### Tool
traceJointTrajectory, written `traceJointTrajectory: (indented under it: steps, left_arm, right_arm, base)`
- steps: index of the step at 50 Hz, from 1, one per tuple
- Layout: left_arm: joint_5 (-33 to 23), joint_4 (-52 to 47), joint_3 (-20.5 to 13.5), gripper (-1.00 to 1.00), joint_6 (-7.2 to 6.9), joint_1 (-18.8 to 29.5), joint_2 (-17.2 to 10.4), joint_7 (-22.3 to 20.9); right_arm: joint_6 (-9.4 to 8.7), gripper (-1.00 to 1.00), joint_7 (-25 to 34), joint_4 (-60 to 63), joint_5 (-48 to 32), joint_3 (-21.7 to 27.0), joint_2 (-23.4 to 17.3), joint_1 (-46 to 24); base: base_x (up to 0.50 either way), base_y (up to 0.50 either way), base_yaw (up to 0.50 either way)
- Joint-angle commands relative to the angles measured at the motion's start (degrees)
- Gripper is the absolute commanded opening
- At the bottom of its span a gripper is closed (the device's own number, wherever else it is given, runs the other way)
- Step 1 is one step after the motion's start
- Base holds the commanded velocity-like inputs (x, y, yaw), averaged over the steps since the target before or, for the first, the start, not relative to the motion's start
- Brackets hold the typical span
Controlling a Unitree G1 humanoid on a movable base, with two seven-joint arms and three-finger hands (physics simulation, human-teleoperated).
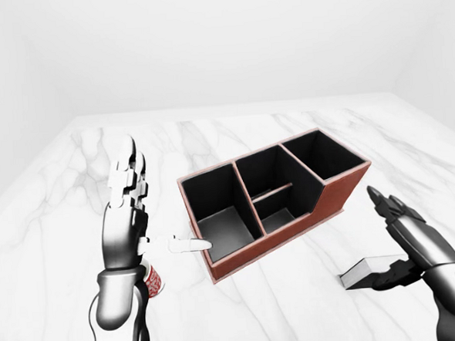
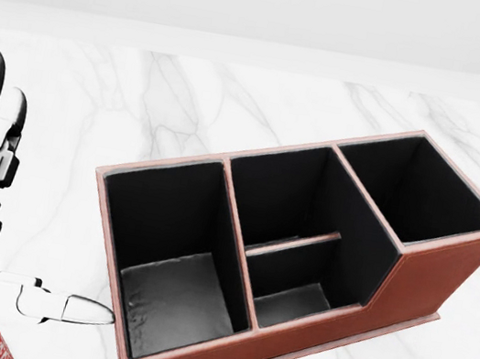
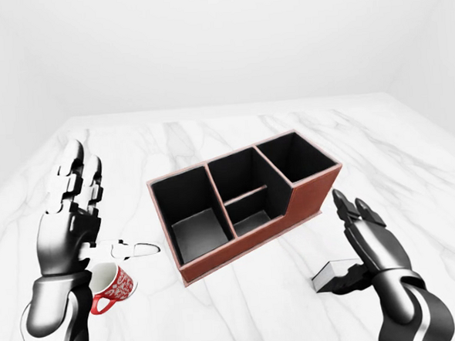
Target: Pick up the book and place it in the back compartment of the caddy.
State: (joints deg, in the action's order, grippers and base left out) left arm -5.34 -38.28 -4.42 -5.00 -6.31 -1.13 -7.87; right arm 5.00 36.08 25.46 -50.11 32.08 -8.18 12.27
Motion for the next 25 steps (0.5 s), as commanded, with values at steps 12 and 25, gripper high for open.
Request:
traceJointTrajectory:
  steps: [12,25]
  left_arm:
    - [-0.2,-0.1,0.2,1.00,0.00,-0.2,0.1,0.1]
    - [-0.3,0.2,0.4,1.00,0.00,-0.3,0.1,0.1]
  right_arm:
    - [0.00,1.00,-1.9,-5.5,-0.5,1.2,-1.6,-0.4]
    - [0.00,1.00,-3.1,-8.1,-0.8,1.4,-2.8,-0.6]
  base:
    - [0.00,0.00,0.00]
    - [0.00,0.00,0.00]
